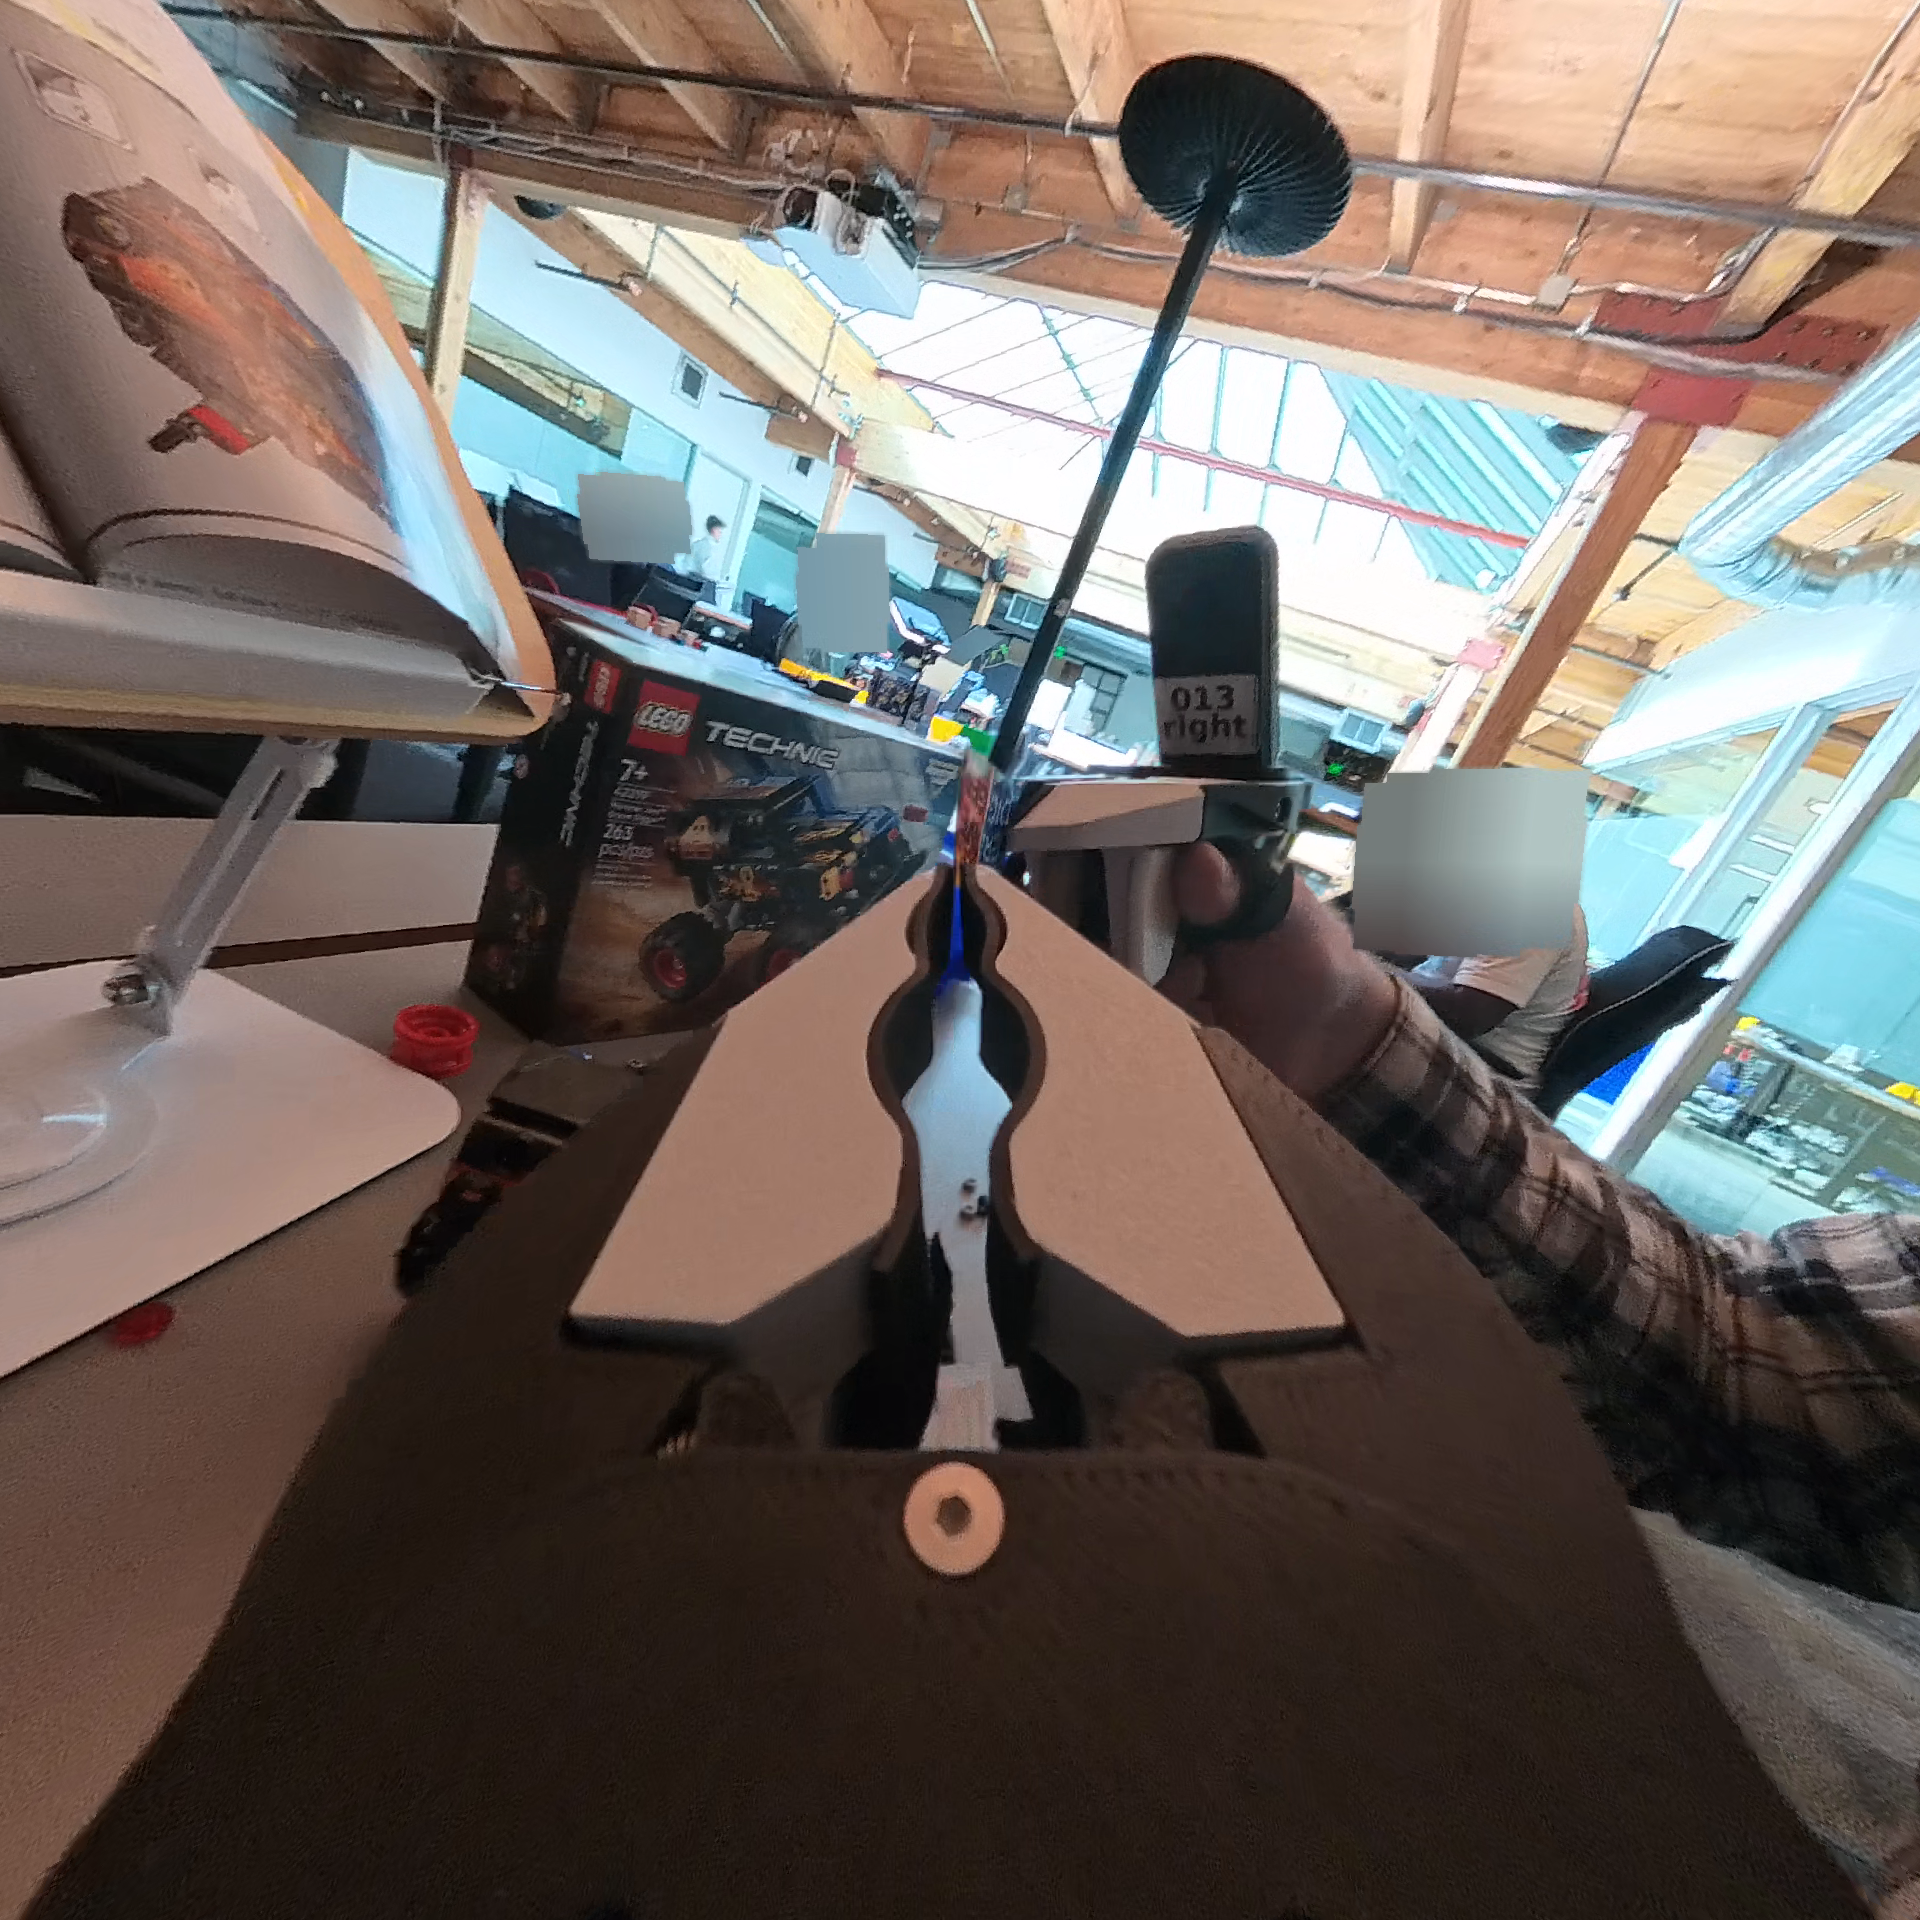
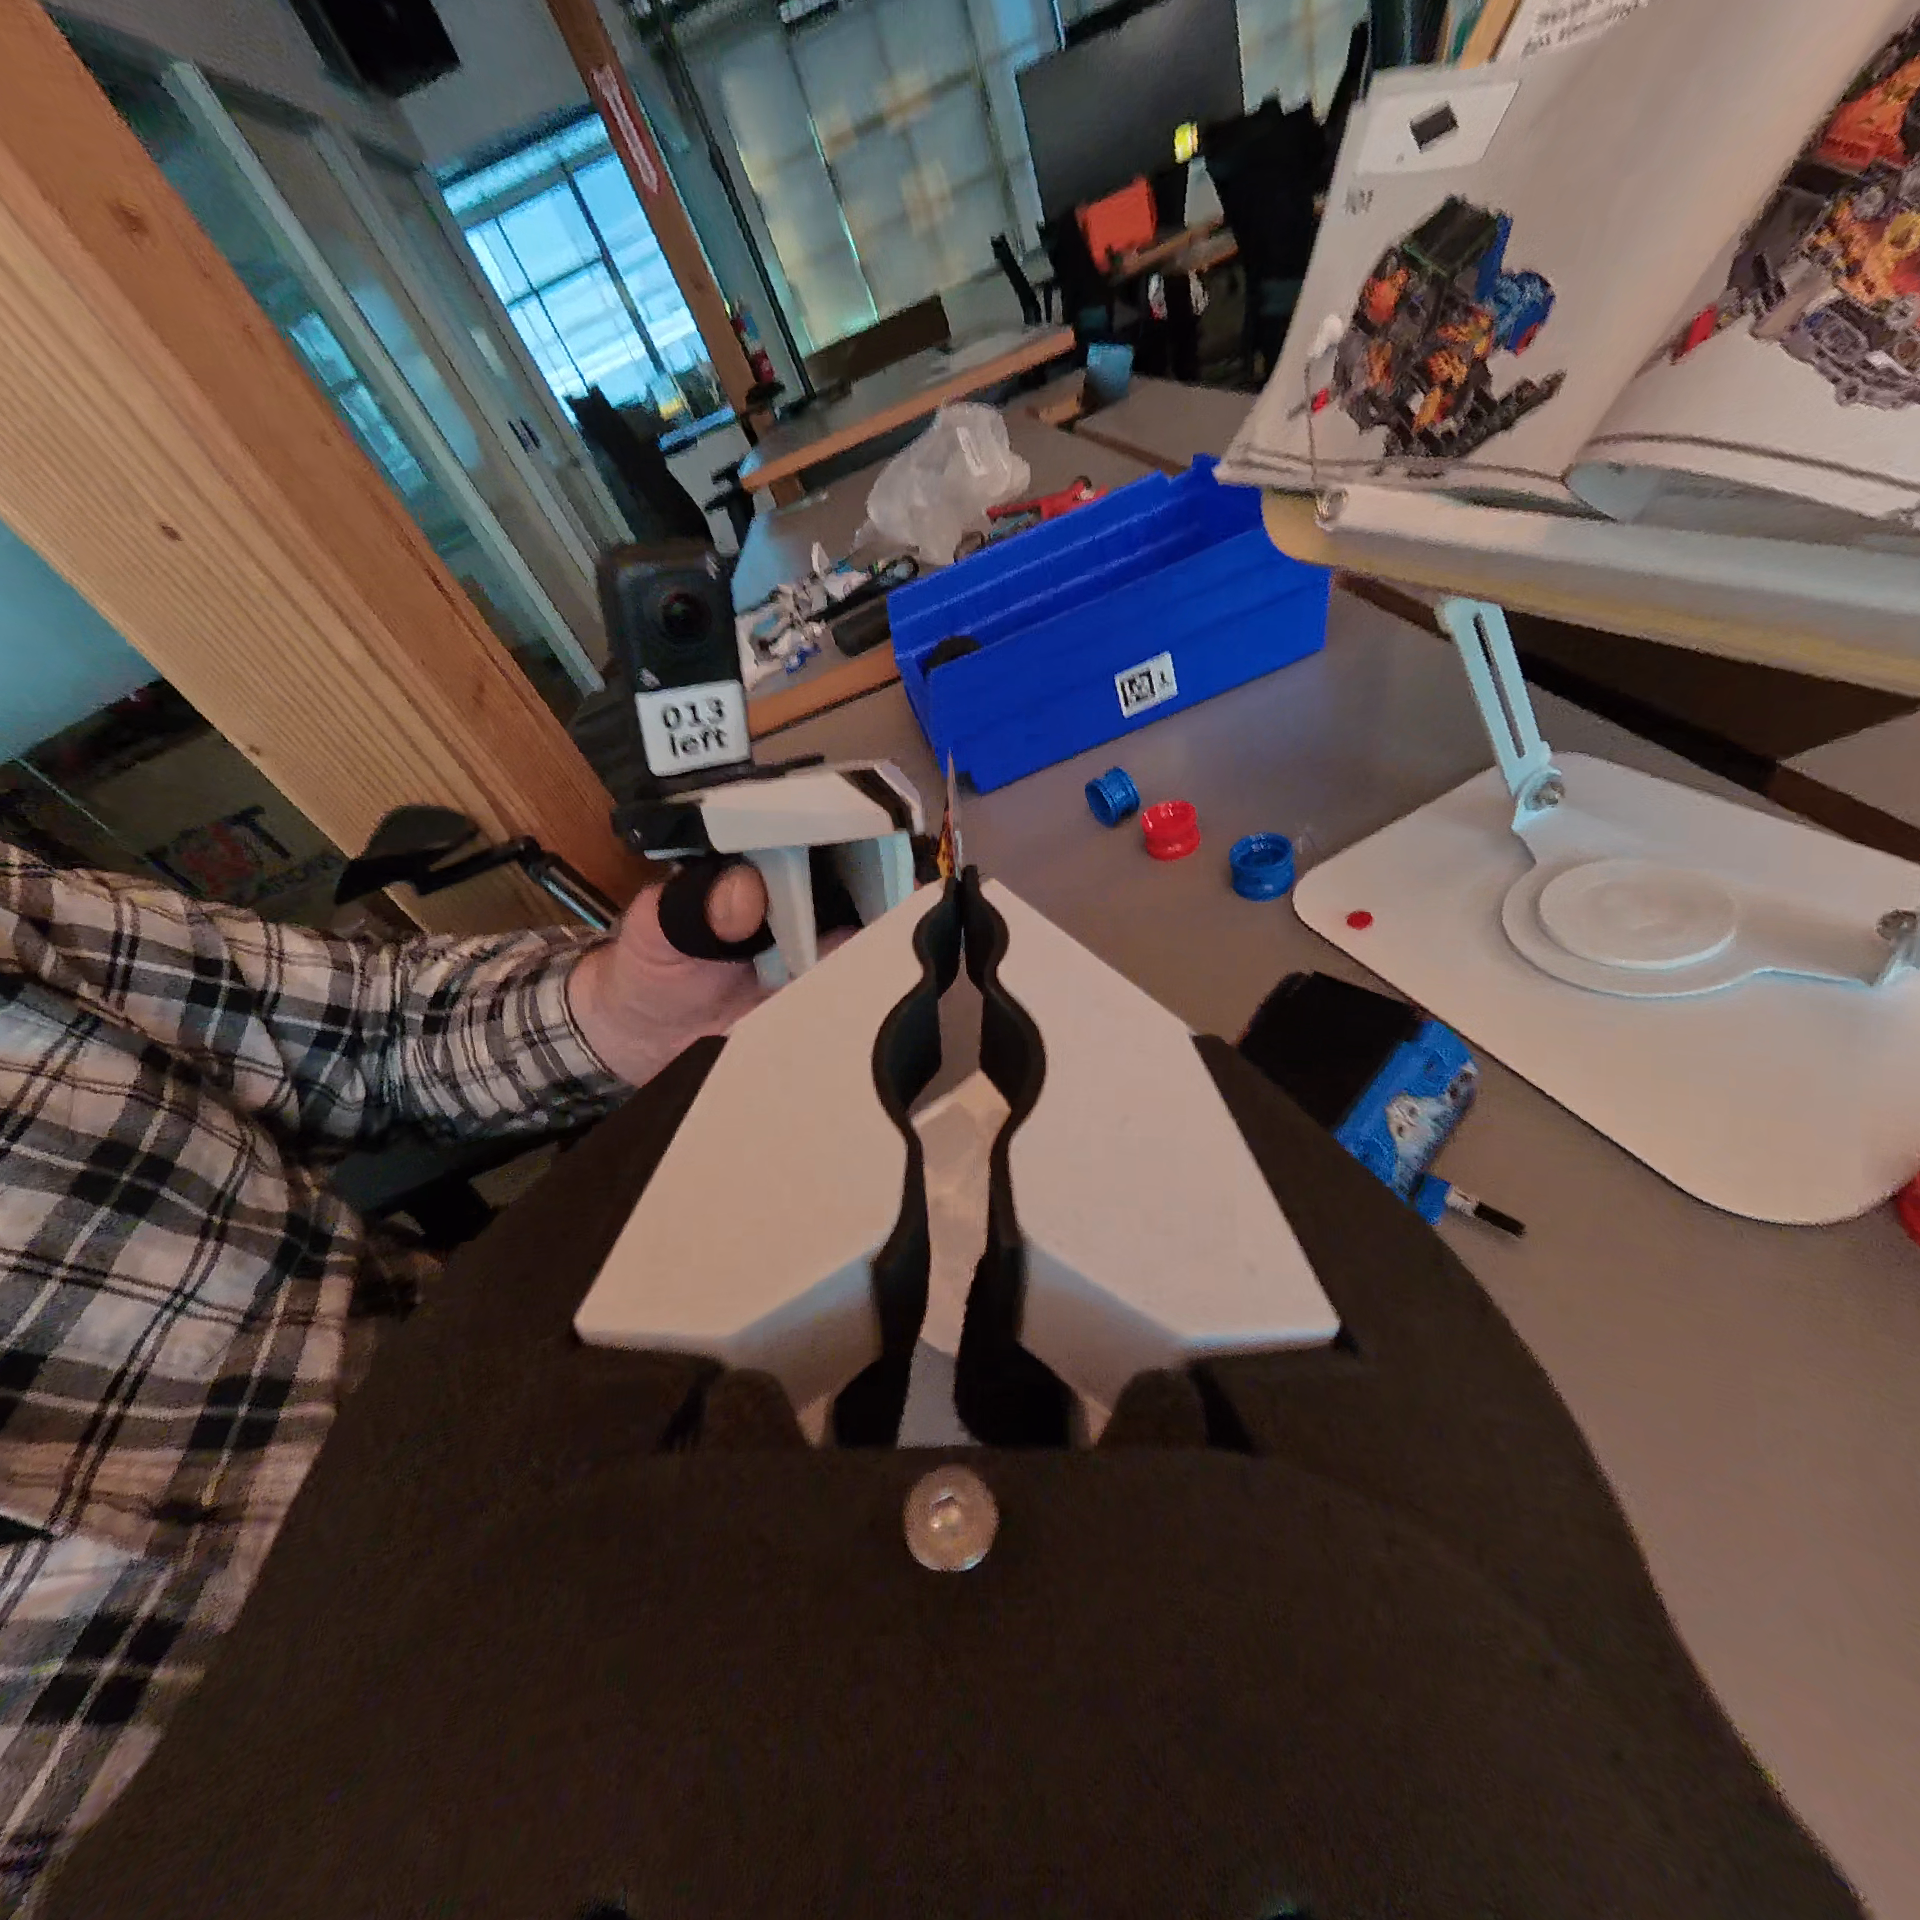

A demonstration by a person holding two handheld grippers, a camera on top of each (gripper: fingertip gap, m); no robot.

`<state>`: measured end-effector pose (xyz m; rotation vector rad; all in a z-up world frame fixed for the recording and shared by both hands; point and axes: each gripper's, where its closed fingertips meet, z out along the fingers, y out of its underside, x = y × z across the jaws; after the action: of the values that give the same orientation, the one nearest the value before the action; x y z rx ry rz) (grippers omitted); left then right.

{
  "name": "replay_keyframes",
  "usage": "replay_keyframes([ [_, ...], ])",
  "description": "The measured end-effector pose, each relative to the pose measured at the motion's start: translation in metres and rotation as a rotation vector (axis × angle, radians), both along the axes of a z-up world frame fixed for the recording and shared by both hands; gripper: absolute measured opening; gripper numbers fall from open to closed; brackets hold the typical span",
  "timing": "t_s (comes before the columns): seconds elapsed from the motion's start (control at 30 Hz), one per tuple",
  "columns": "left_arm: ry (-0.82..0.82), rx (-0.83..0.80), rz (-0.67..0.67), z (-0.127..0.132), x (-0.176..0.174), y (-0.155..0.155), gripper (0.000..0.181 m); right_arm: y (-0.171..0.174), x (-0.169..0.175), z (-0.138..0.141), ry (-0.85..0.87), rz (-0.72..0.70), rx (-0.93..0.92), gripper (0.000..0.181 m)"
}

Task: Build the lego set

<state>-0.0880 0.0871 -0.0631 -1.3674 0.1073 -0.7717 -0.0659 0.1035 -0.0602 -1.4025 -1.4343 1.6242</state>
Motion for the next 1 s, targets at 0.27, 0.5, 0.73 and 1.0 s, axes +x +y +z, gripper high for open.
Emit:
replay_keyframes([
  [0.27,0.228,-0.126,0.089,-0.027,-0.012,0.019,0.012,0.023,0.000,-0.043,-0.318,0.148,-0.026,0.000],
  [0.5,0.259,-0.241,0.107,-0.048,-0.028,0.040,0.021,0.037,-0.010,-0.078,-0.555,0.241,-0.048,0.000],
  [0.73,0.257,-0.303,0.116,-0.068,-0.040,0.065,0.030,0.050,-0.017,-0.094,-0.708,0.303,-0.035,0.000],
  [1.0,0.248,-0.340,0.100,-0.087,-0.038,0.073,0.037,0.052,-0.015,-0.099,-0.778,0.376,-0.079,0.000],
])
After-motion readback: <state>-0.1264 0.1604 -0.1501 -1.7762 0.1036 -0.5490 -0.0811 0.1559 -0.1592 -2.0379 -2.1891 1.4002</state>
